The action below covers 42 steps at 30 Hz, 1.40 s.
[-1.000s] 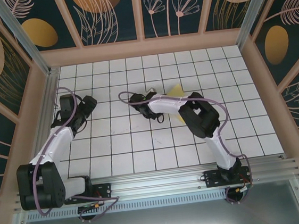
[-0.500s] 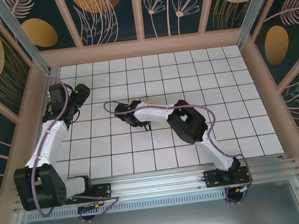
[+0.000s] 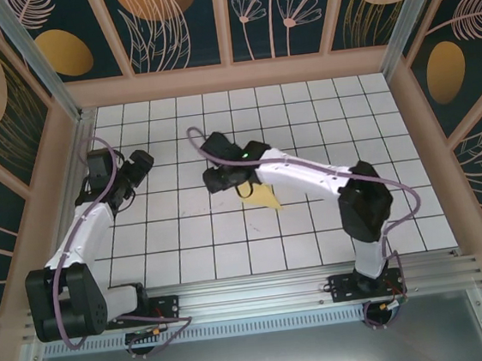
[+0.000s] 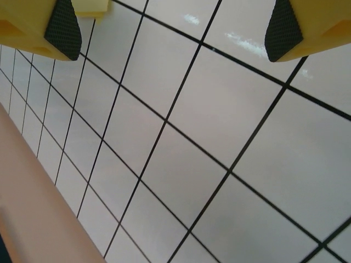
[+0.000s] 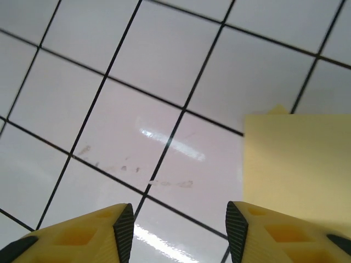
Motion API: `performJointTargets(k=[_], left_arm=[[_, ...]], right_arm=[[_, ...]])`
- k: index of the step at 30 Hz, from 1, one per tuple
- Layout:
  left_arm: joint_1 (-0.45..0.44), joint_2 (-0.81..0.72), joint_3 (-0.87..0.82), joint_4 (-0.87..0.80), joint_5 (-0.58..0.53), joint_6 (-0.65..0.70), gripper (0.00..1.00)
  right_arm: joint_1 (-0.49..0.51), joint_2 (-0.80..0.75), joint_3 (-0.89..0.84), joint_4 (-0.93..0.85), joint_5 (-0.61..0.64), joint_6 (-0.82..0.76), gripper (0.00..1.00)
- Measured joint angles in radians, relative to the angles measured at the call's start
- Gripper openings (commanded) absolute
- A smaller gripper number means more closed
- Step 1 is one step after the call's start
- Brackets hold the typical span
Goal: Fold a paper plane with a square sheet of paper (pick it up from the middle)
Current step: Turn over the paper at the center of the table, then pick up the paper from the center of the table.
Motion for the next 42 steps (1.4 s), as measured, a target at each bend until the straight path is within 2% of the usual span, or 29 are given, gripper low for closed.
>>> performJointTargets(k=[3,7,12,16,22,25,27,30,35,42], left_arm=[[0.000,-0.019,-0.069,0.030,0.043,0.000,0.91],[0.000,-0.043,-0.145,0.076,0.097,-0.008,0.95],[-0.015,-0.091,-0.237,0.113,0.134,-0.025,0.99],[-0.029,-0.133,-0.283,0.135,0.151,-0.037,0.98],[-0.066,-0.155,-0.303,0.166,0.161,-0.055,0.99],[-0.092,-0.155,-0.310,0.185,0.164,-0.068,0.99],[-0.109,-0.155,-0.323,0.209,0.171,-0.082,0.98],[-0.133,-0.153,-0.348,0.249,0.190,-0.104,0.99],[-0.198,-0.146,-0.414,0.361,0.218,-0.160,0.99],[-0.361,-0.123,-0.502,0.584,0.226,-0.272,0.98]], right_arm=[[-0.160,-0.045,-0.100,0.069,-0.096,-0.022,0.51],[-0.350,-0.016,-0.192,0.121,-0.227,-0.073,0.51],[-0.463,0.056,-0.213,0.188,-0.403,-0.134,0.51],[-0.485,0.125,-0.212,0.228,-0.513,-0.169,0.52],[-0.486,0.189,-0.212,0.234,-0.598,-0.198,0.49],[-0.486,0.204,-0.208,0.240,-0.639,-0.206,0.37],[-0.486,0.219,-0.202,0.244,-0.666,-0.212,0.23],[-0.486,0.237,-0.201,0.248,-0.704,-0.213,0.08],[-0.494,0.247,-0.203,0.293,-0.792,-0.154,0.02],[-0.533,0.228,-0.259,0.492,-0.958,0.084,0.01]])
